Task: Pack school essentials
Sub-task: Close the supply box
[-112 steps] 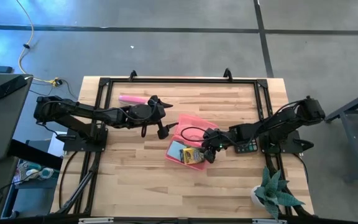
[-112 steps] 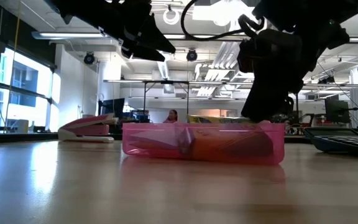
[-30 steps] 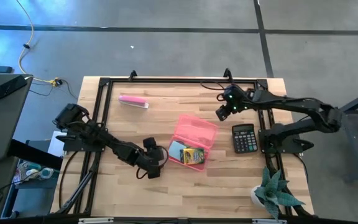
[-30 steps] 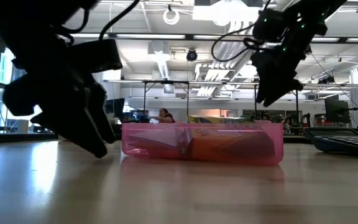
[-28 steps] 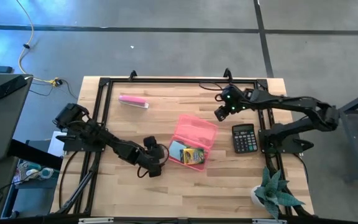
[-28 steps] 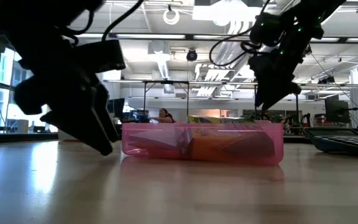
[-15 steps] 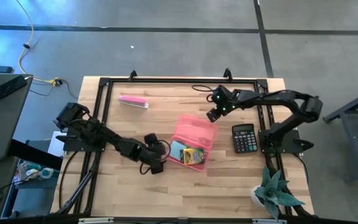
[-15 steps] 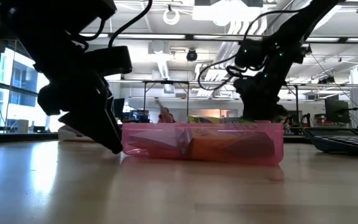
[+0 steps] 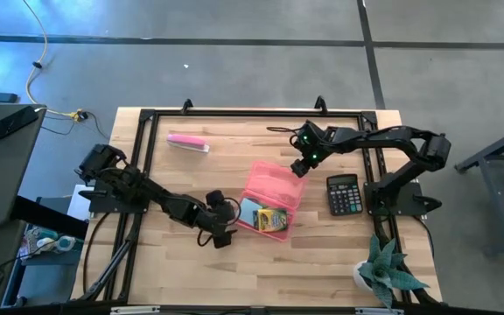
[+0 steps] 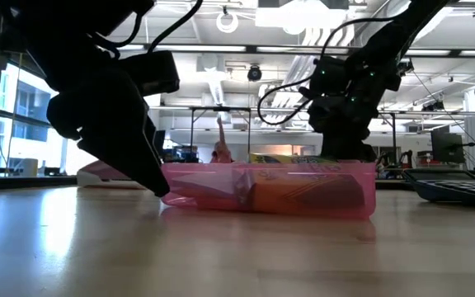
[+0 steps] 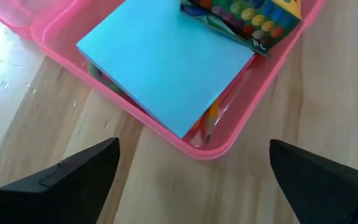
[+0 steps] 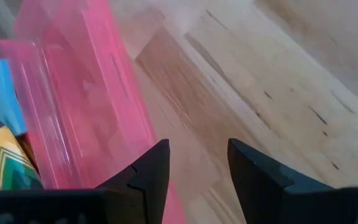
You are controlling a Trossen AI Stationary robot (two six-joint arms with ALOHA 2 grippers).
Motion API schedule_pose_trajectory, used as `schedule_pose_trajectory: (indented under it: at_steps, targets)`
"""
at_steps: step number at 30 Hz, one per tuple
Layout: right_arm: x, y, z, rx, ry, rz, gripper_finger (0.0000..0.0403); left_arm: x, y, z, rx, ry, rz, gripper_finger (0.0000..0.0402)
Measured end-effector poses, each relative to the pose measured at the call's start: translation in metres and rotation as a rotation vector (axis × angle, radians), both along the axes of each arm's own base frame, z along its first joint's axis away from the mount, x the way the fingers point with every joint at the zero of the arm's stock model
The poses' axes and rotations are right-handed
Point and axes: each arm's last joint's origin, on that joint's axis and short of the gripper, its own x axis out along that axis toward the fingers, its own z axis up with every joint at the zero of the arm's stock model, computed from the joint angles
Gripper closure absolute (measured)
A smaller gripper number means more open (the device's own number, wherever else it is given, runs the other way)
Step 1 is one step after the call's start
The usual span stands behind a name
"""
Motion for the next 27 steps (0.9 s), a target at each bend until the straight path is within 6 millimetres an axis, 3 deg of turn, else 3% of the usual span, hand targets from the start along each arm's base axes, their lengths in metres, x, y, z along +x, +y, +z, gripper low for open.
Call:
schedule_pose_trajectory:
  at_steps: [10,27]
  targets:
    - [0.001,0.000,0.002,-0.010,-0.017,0.039,0.0252,0.003,-0.002,0.002,-0.036,-0.036,-0.015,0.0002]
    - [0.023,0.011,0.029,-0.041,-0.079,0.124,0.0252,0.005,-0.002,0.003,-0.077,-0.071,0.025,0.0002]
